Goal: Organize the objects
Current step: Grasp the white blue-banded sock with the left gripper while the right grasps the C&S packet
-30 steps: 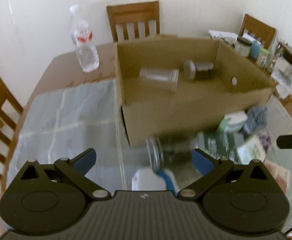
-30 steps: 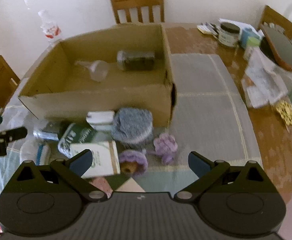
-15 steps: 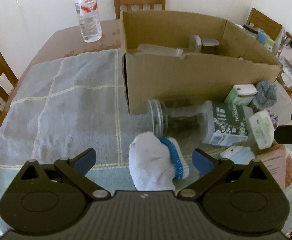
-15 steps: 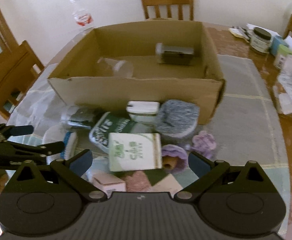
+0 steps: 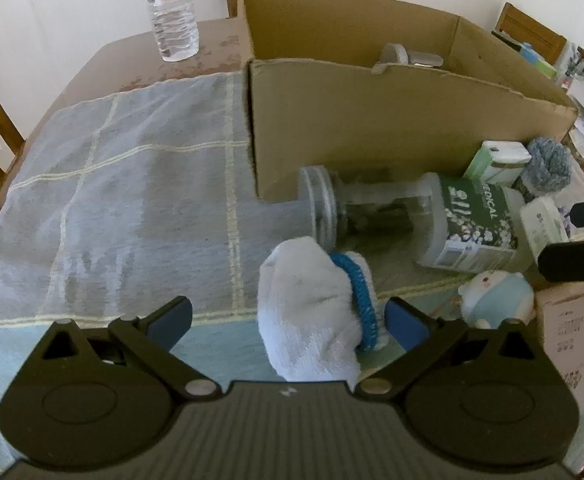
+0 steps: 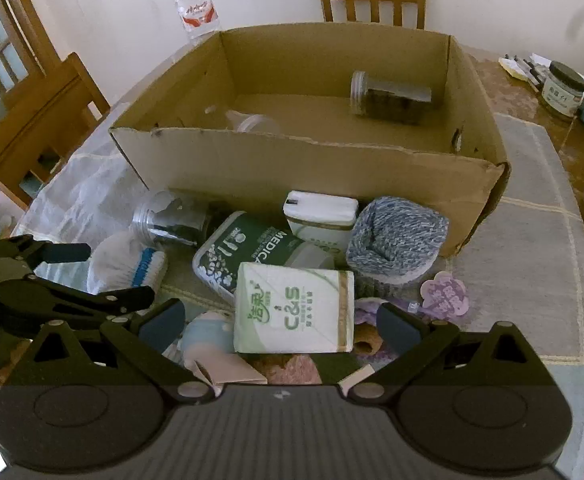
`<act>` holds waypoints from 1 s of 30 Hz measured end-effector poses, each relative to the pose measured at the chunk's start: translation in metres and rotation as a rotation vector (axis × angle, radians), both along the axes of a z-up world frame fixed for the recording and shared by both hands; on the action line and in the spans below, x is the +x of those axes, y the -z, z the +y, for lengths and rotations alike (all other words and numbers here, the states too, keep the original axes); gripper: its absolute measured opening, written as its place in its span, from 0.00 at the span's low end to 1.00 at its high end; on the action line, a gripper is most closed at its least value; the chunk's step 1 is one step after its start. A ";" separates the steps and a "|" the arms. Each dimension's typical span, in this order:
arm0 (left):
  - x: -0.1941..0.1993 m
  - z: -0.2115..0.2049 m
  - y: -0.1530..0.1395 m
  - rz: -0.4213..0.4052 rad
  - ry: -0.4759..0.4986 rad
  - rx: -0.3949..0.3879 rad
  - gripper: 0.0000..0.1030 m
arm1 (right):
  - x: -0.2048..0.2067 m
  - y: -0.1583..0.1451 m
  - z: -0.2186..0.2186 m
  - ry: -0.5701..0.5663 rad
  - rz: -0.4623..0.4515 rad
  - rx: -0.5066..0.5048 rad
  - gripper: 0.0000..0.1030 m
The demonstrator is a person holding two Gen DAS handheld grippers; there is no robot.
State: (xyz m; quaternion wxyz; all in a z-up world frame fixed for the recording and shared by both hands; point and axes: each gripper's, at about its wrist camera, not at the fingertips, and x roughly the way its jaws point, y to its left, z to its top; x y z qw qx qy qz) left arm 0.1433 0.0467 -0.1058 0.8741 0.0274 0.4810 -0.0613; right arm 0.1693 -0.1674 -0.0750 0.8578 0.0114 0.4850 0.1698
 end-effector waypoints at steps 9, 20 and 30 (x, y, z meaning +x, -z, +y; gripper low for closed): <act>-0.008 0.013 -0.002 0.008 0.015 0.029 0.99 | 0.004 0.002 -0.001 -0.041 -0.006 0.003 1.00; -0.010 -0.009 0.001 -0.044 0.070 0.057 0.92 | 0.007 0.011 0.002 -0.083 -0.002 -0.011 0.98; -0.006 -0.012 0.007 -0.021 0.060 0.035 0.81 | 0.012 0.013 0.010 -0.090 -0.012 -0.049 0.90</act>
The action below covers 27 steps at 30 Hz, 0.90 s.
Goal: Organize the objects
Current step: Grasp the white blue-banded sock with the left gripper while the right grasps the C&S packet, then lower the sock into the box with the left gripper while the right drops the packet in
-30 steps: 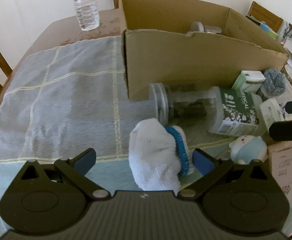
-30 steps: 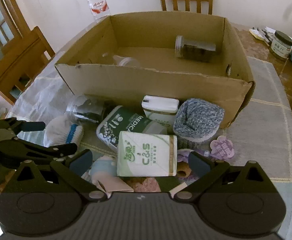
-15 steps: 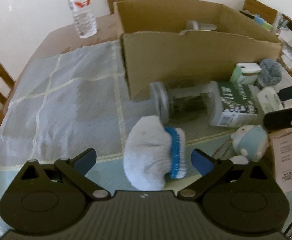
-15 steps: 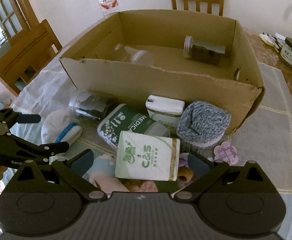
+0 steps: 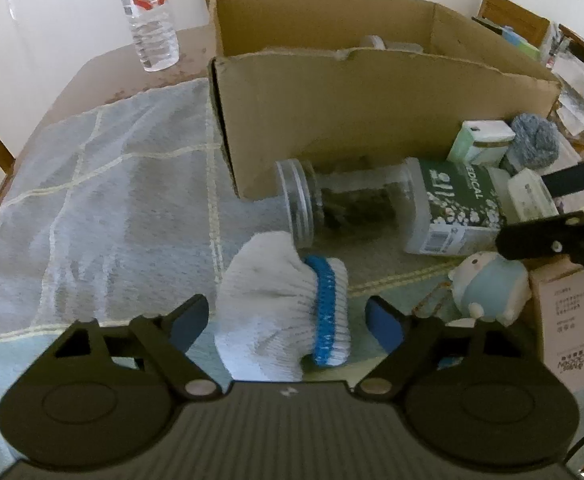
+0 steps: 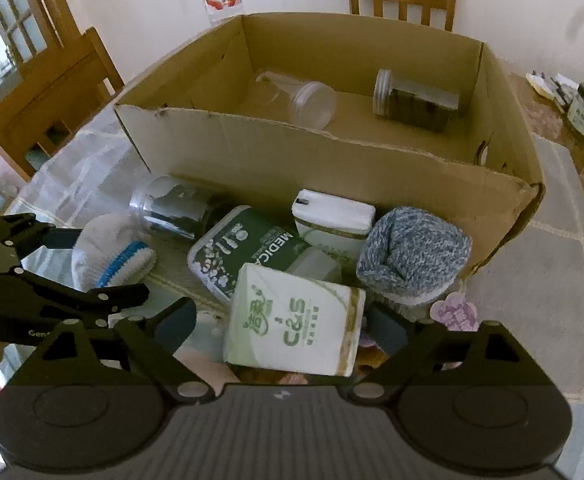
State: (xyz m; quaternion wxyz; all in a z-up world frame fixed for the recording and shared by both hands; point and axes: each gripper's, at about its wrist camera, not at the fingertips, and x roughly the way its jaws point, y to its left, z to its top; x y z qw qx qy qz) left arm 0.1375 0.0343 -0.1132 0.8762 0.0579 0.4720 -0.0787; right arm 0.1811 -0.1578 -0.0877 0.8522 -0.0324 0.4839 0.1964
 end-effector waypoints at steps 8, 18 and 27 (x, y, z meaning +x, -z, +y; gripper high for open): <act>0.002 0.002 0.001 0.006 -0.028 -0.018 0.62 | 0.000 -0.002 -0.003 0.019 0.006 -0.015 0.70; -0.004 0.012 -0.013 0.030 -0.004 -0.066 0.60 | -0.004 -0.015 -0.007 0.011 0.002 -0.018 0.69; -0.004 0.016 -0.048 0.064 0.089 -0.061 0.60 | -0.009 -0.044 -0.006 -0.048 -0.007 -0.045 0.69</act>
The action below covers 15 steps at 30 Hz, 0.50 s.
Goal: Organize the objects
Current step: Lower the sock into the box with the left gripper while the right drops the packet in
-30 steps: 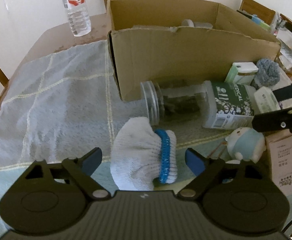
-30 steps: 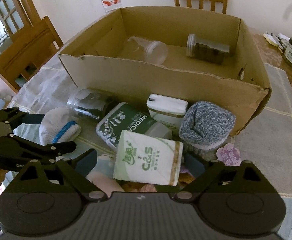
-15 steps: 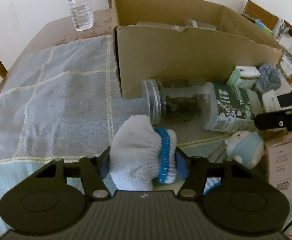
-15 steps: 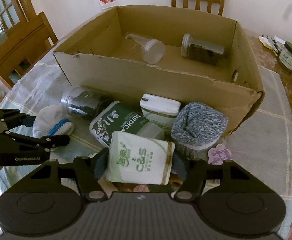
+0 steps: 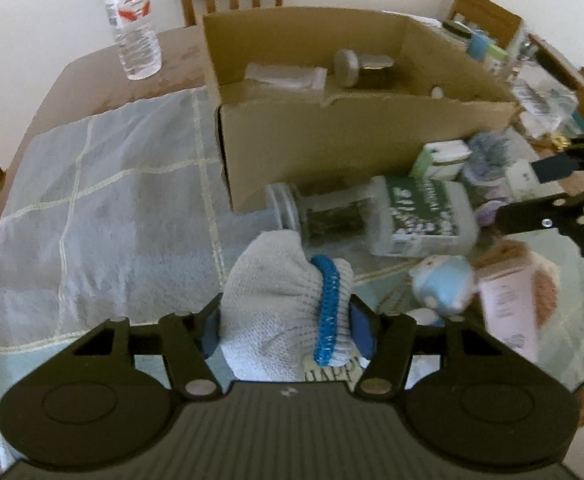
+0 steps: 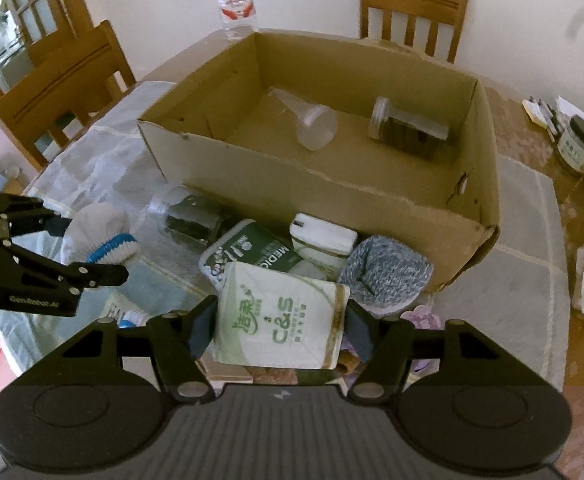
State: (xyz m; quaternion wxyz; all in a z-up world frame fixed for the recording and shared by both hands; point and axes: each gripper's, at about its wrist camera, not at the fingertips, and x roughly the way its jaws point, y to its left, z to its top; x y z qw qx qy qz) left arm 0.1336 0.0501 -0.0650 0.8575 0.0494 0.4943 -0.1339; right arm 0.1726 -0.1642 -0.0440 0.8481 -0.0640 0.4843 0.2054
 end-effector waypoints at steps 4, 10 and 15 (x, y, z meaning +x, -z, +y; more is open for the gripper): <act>0.003 -0.003 -0.020 0.030 0.051 -0.009 0.60 | -0.003 -0.016 0.003 -0.035 -0.019 -0.021 0.69; 0.016 -0.013 -0.056 -0.031 0.079 -0.022 0.60 | 0.002 -0.040 0.005 -0.066 -0.063 -0.031 0.69; 0.042 -0.020 -0.080 -0.101 0.053 -0.035 0.60 | 0.013 -0.057 0.005 -0.068 -0.119 -0.035 0.69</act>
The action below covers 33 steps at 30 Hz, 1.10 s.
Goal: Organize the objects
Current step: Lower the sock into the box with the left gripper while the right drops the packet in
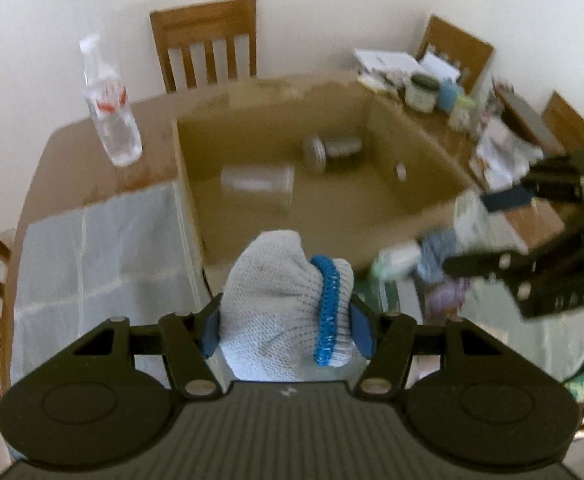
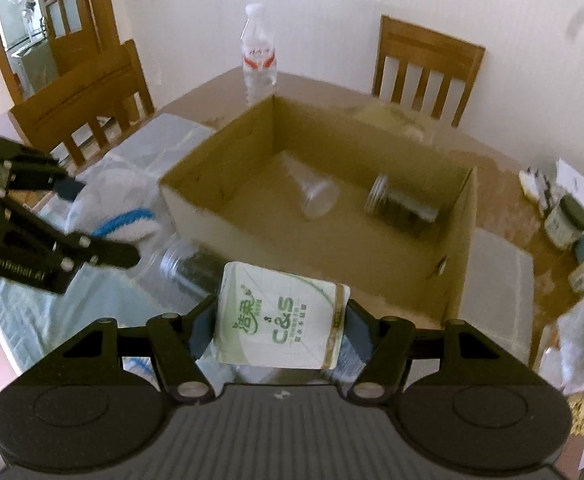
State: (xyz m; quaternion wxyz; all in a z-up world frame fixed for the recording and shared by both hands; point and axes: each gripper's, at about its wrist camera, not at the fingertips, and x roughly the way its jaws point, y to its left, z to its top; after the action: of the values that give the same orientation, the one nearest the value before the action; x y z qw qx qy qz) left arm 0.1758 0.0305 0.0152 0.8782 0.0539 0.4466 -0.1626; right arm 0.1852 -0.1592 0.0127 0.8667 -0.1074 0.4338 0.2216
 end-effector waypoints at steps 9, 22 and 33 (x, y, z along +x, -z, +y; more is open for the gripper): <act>0.048 -0.014 -0.026 -0.083 -0.006 -0.016 0.60 | 0.036 -0.023 -0.005 0.015 -0.063 0.017 0.69; 0.079 -0.011 0.000 -0.082 -0.090 -0.005 0.95 | 0.080 -0.004 0.003 0.009 -0.034 0.018 0.92; 0.075 -0.002 -0.006 -0.080 -0.116 -0.015 0.96 | 0.080 -0.005 0.007 0.004 -0.044 -0.010 1.00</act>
State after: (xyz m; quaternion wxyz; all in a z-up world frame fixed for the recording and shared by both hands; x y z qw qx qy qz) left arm 0.2504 0.0281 0.0208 0.9037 0.0277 0.4122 -0.1124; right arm 0.2652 -0.1517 0.0176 0.8759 -0.1158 0.4159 0.2154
